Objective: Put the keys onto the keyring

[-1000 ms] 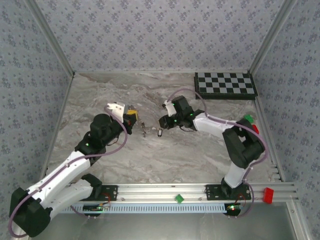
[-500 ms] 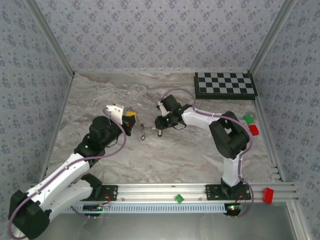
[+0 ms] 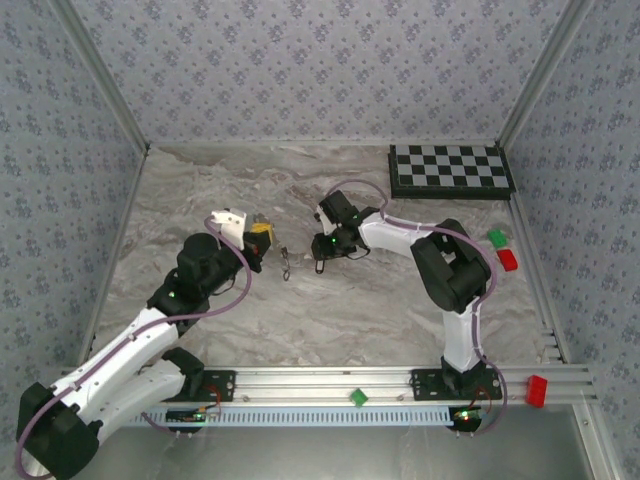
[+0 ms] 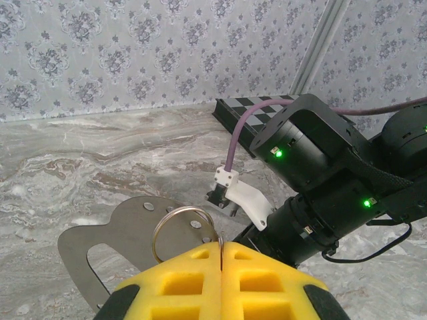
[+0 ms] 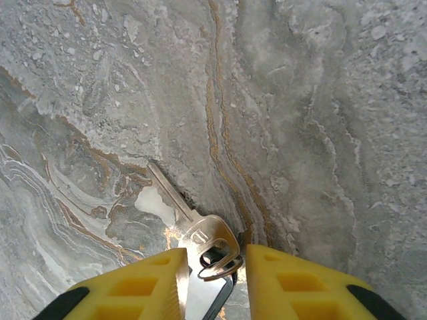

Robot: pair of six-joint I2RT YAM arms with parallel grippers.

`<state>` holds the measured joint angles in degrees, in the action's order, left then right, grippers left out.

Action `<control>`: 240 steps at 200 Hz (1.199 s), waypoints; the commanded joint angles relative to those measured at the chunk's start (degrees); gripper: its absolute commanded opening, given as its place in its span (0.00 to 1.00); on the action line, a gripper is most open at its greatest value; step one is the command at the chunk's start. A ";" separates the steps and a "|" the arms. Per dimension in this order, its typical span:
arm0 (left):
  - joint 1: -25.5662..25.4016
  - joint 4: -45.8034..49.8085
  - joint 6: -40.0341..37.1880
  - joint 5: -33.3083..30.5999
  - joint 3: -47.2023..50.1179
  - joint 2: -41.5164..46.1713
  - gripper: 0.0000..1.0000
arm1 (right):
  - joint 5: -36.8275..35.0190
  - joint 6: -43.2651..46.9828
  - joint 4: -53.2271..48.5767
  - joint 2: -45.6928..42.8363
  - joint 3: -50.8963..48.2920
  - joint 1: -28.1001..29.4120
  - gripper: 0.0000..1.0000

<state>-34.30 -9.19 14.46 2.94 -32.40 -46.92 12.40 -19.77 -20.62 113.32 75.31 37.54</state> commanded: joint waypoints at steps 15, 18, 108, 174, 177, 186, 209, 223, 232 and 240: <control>-0.15 -3.28 0.48 0.71 -0.20 0.63 0.00 | 0.17 -1.31 -2.05 0.98 0.87 -0.45 0.25; -0.15 -3.23 0.48 0.68 -0.20 0.67 0.00 | 0.16 -1.31 -2.10 1.01 0.89 -0.49 0.25; -0.16 -3.55 0.57 0.89 -0.10 0.78 0.00 | 1.66 -3.06 -1.08 2.17 1.46 -1.60 0.27; -0.09 -3.57 0.75 1.21 -0.12 0.59 0.00 | 5.23 -8.53 -0.17 0.00 0.17 -2.94 0.31; -0.14 -3.56 0.75 1.23 -0.11 0.60 0.00 | 5.26 -9.15 -0.28 -0.14 0.14 -3.06 0.31; -0.10 -3.70 0.83 1.19 -0.02 0.60 0.00 | 5.26 -10.74 -0.08 -0.74 -0.16 -3.47 0.31; -0.06 -3.92 1.00 1.27 0.04 0.51 0.00 | 5.80 -15.73 -0.56 -1.70 -0.47 -4.52 0.32; -0.10 -4.03 1.09 1.43 0.09 0.44 0.00 | 6.64 -18.86 -1.76 -1.65 -0.11 -5.30 0.31; -0.06 -4.07 1.18 1.37 0.07 0.47 0.00 | 7.67 -20.15 -2.78 -1.40 0.32 -5.76 0.31; -0.07 -4.12 1.19 1.54 0.11 0.50 0.00 | 8.66 -20.98 -4.15 -0.87 1.50 -6.24 0.31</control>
<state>-34.30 -9.26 14.87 3.40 -32.40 -46.92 18.02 -34.28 -20.84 113.71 75.35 32.45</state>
